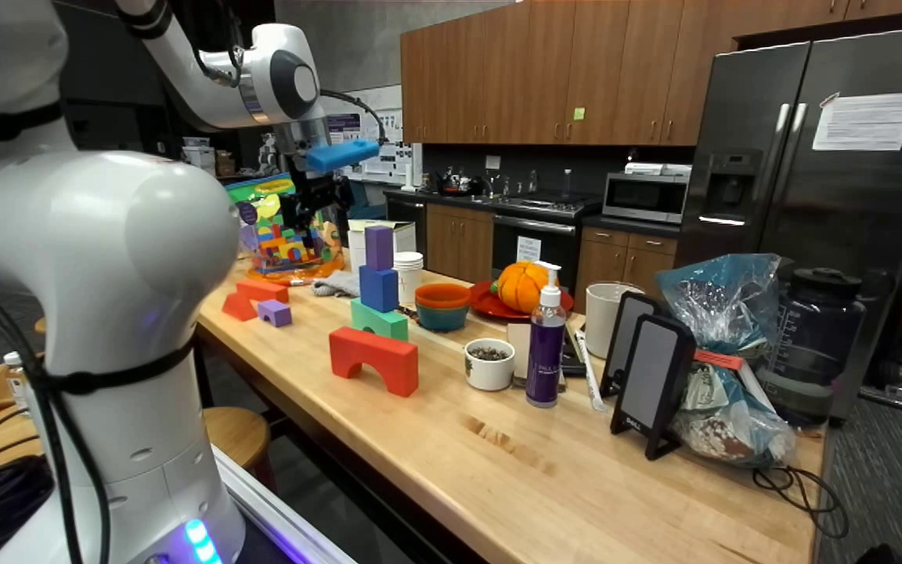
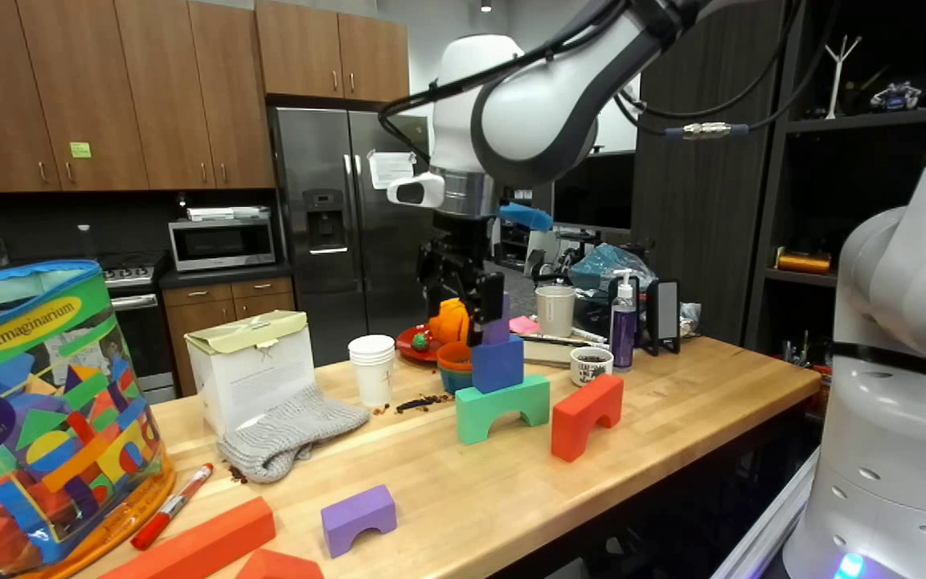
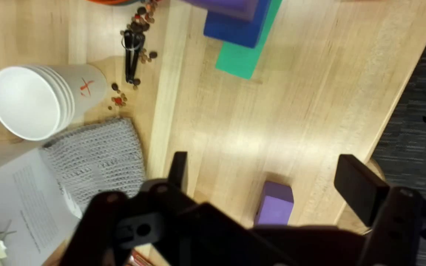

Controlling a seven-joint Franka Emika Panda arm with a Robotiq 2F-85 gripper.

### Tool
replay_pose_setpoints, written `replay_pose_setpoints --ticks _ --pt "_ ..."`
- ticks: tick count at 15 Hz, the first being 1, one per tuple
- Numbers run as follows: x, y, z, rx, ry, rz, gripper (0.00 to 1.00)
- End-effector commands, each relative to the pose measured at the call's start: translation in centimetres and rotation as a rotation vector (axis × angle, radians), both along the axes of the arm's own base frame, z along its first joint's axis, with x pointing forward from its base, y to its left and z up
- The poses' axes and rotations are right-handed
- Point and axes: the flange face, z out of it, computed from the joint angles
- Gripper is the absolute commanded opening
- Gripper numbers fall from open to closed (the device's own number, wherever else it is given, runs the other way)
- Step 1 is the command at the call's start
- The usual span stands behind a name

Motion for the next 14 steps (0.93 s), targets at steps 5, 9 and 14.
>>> replay_pose_setpoints --ticks 5,9,14 --pt "-0.3 3.0 -3.5 -0.021 0.004 0.118 1.0" --pt "0.2 2.3 -4.9 -0.011 0.014 0.142 1.0" --pt "-0.9 2.1 -7.1 -0.007 0.011 0.234 1.0"
